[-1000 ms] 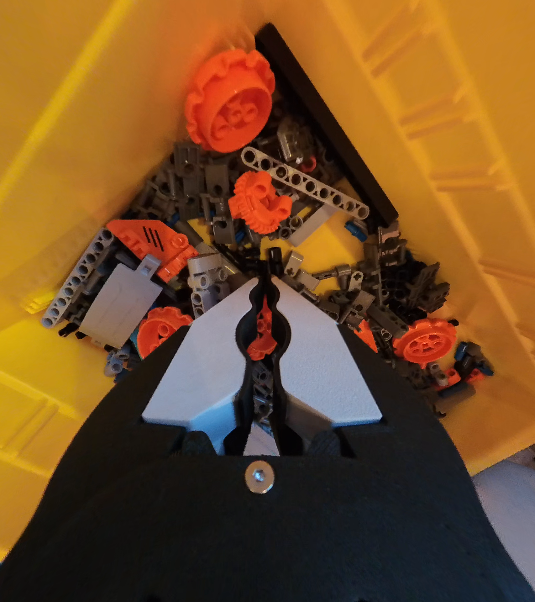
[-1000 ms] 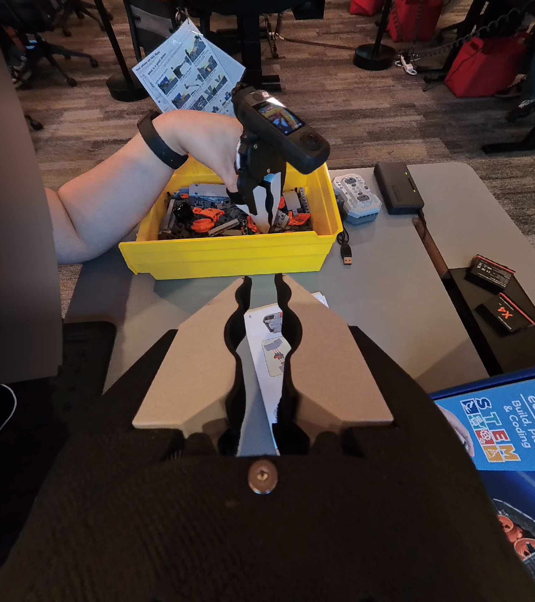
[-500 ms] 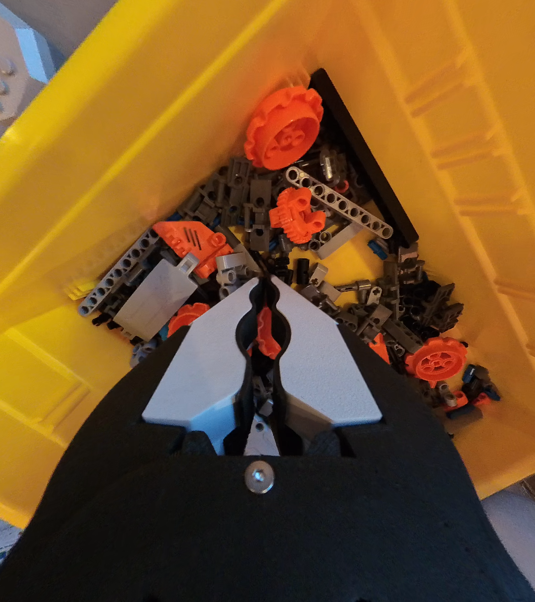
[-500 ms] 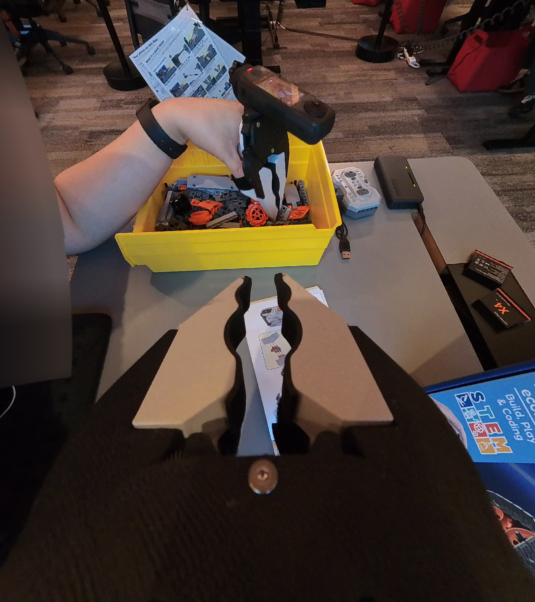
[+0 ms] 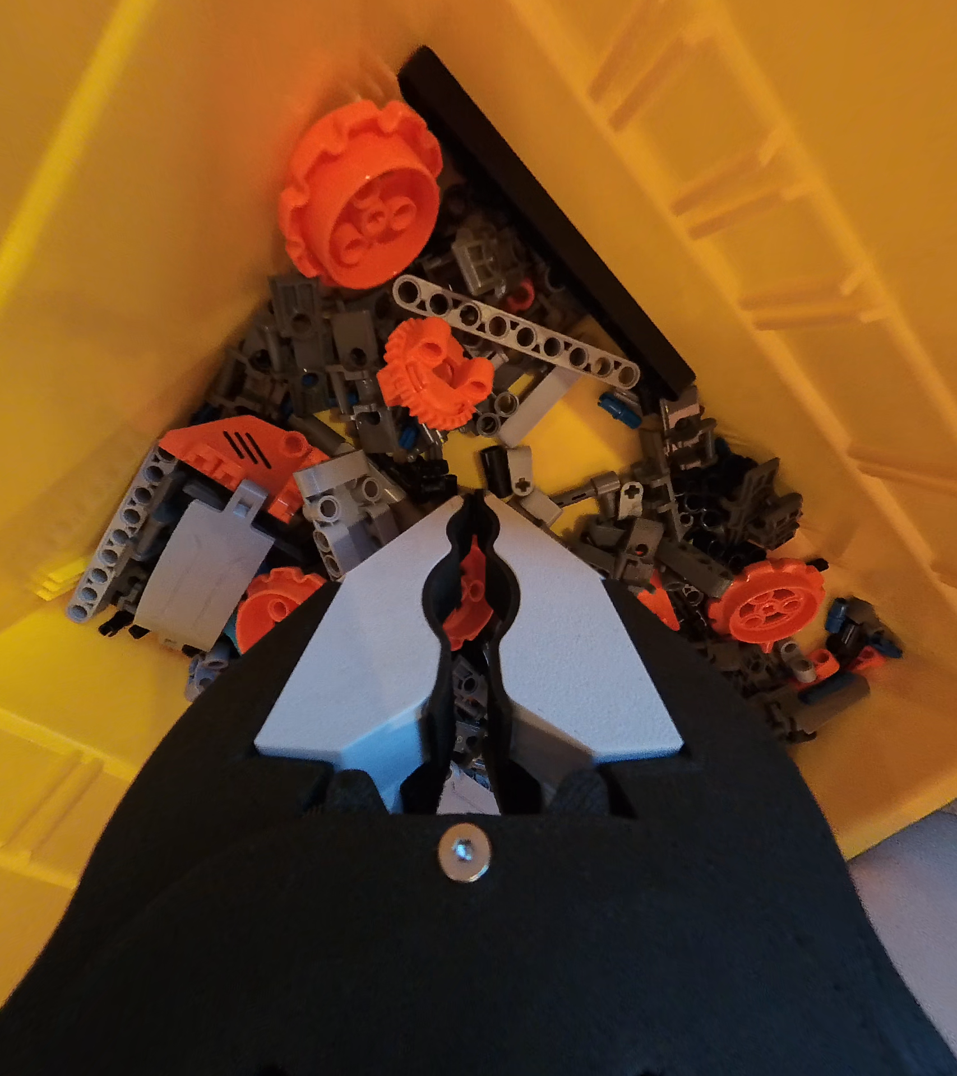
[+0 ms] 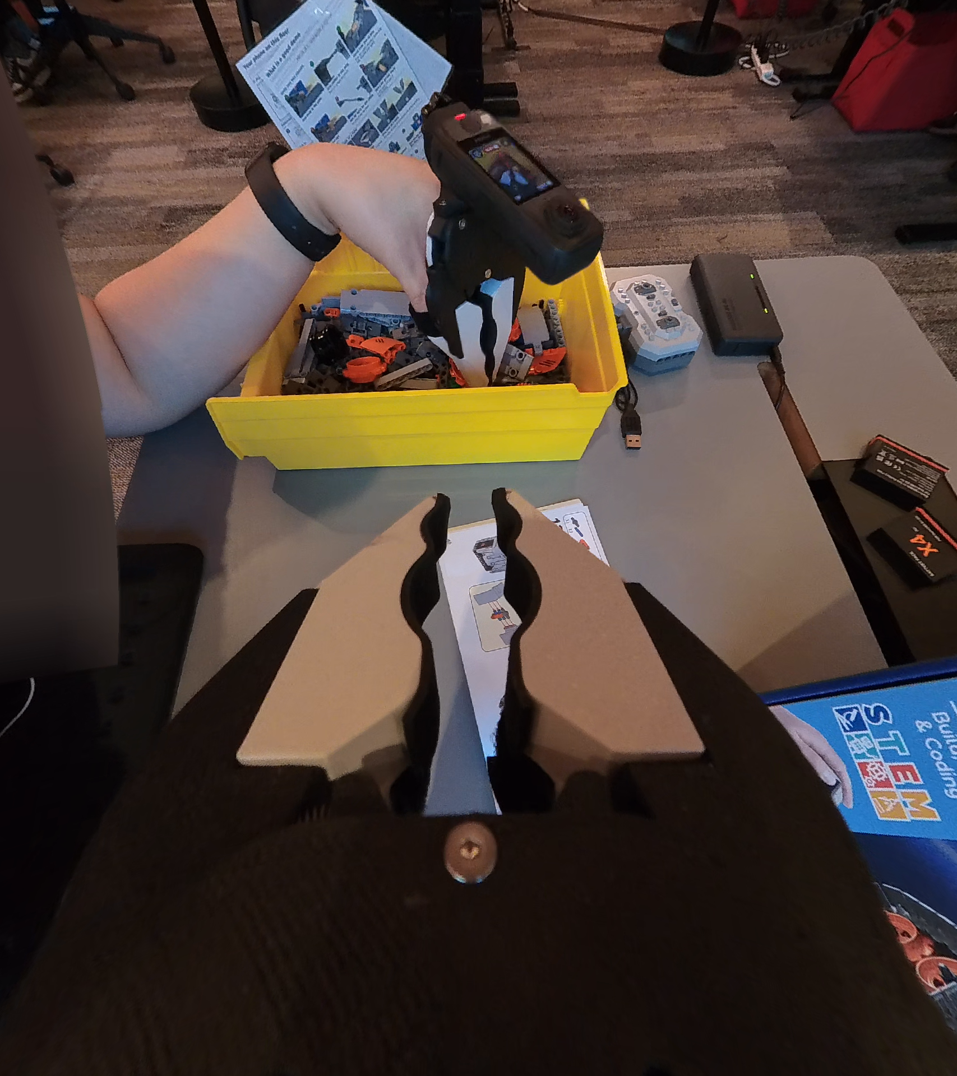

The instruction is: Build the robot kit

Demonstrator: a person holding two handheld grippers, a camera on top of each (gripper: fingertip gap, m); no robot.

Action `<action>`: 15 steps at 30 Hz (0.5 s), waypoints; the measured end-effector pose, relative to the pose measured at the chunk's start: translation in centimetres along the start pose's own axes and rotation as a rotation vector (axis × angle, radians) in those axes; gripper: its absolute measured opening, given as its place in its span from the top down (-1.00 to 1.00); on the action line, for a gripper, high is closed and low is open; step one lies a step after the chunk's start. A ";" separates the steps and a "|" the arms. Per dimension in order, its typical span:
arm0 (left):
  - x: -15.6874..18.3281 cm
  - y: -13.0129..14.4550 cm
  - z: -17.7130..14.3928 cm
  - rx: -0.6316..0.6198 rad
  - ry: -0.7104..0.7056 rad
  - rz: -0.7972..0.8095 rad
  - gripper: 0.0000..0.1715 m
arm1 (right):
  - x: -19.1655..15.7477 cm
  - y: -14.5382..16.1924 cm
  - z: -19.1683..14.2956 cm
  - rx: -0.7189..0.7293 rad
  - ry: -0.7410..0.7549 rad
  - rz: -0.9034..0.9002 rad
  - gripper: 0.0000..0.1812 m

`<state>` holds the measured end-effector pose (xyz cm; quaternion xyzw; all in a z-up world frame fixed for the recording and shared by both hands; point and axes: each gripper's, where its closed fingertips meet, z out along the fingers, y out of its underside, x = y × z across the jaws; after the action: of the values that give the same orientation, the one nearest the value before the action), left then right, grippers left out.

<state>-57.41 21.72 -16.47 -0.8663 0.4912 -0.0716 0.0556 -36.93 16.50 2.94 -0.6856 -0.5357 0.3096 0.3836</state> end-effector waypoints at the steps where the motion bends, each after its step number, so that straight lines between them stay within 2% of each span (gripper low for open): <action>1: 0.0 0.1 0.1 -0.005 0.000 0.006 1.00 | 0.0 0.0 0.0 0.000 -0.002 0.001 0.84; 15: -0.6 0.5 0.0 0.002 -0.111 0.134 0.99 | -0.1 0.3 0.0 -0.012 -0.009 -0.004 0.84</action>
<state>-58.15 21.98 -16.57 -0.8341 0.5442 -0.0201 0.0885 -36.80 16.37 2.72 -0.6854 -0.5407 0.3087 0.3777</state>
